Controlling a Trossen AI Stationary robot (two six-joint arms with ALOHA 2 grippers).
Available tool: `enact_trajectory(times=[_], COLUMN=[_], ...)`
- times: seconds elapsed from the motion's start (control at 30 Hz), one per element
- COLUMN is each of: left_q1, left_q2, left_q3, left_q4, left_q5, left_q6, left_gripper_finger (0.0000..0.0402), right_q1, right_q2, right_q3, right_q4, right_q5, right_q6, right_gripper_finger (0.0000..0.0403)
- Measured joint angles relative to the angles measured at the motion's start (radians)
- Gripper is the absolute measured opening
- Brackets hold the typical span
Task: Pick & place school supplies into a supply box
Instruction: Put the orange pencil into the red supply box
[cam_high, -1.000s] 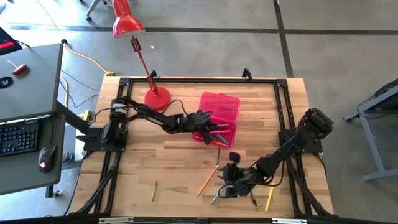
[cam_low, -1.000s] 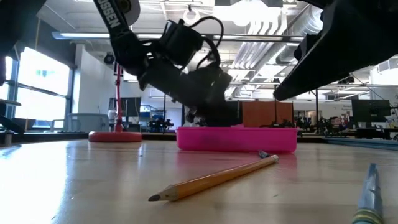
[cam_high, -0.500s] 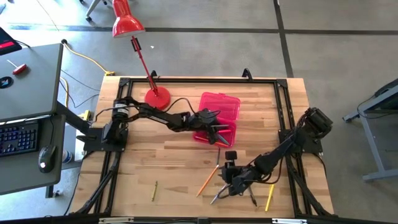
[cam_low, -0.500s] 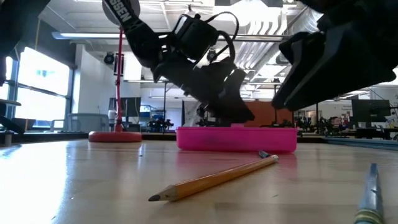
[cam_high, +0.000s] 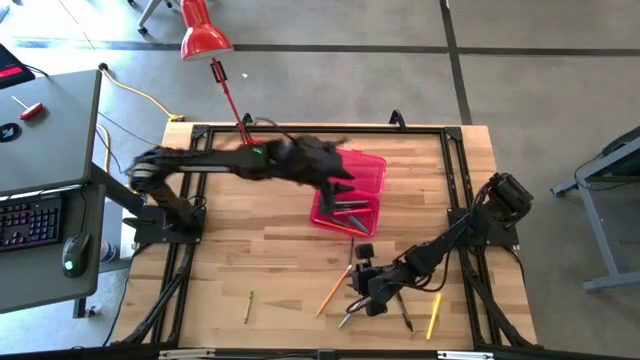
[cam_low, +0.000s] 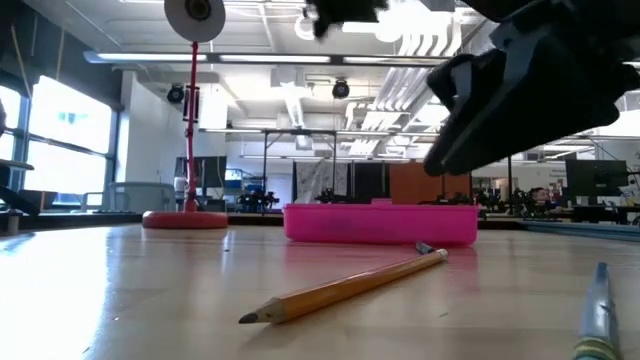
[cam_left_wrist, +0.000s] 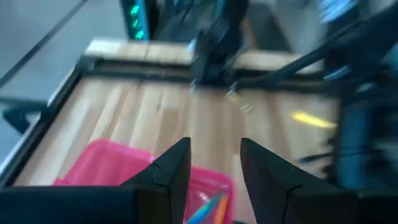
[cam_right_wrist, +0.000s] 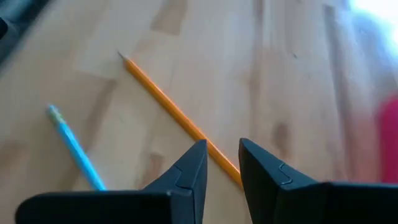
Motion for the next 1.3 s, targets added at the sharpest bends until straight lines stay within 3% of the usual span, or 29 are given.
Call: enact_trajectory(times=[0.13,0.33,0.6,0.9,1.07,1.17,1.3], left_q1=[-0.045,-0.142,-0.258,-0.316,-0.315,-0.314,-0.314], left_q2=[-0.118,-0.264,-0.302,-0.298,-0.297,-0.297,-0.297], left_q3=[0.064,0.075,0.073,0.064,0.064,0.064,0.064], left_q4=[-0.099,-0.187,-0.277,-0.336,-0.349,-0.349,-0.352], left_q5=[0.037,0.035,0.033,0.03,0.03,0.03,0.032], left_q6=[-0.002,-0.001,-0.002,-0.003,-0.037,-0.053,-0.078], left_gripper_finger=[0.017,0.0173,0.017,0.0171,0.0172,0.0173,0.017], right_q1=[-0.035,-0.105,-0.176,-0.209,-0.212,-0.205,-0.192], right_q2=[0.043,0.115,0.231,0.32,0.364,0.372,0.367], right_q3=[0.0,0.0,0.0,0.003,0.005,0.005,0.0], right_q4=[0.136,0.164,0.334,0.379,0.402,0.412,0.494], right_q5=[-0.144,-0.259,-0.506,-0.548,-0.586,-0.589,-0.584], right_q6=[-0.111,-0.248,-0.371,-0.427,-0.412,-0.364,-0.282], right_gripper_finger=[0.0072,0.0072,0.0072,0.0069,0.0037,0.0009,0.0013])
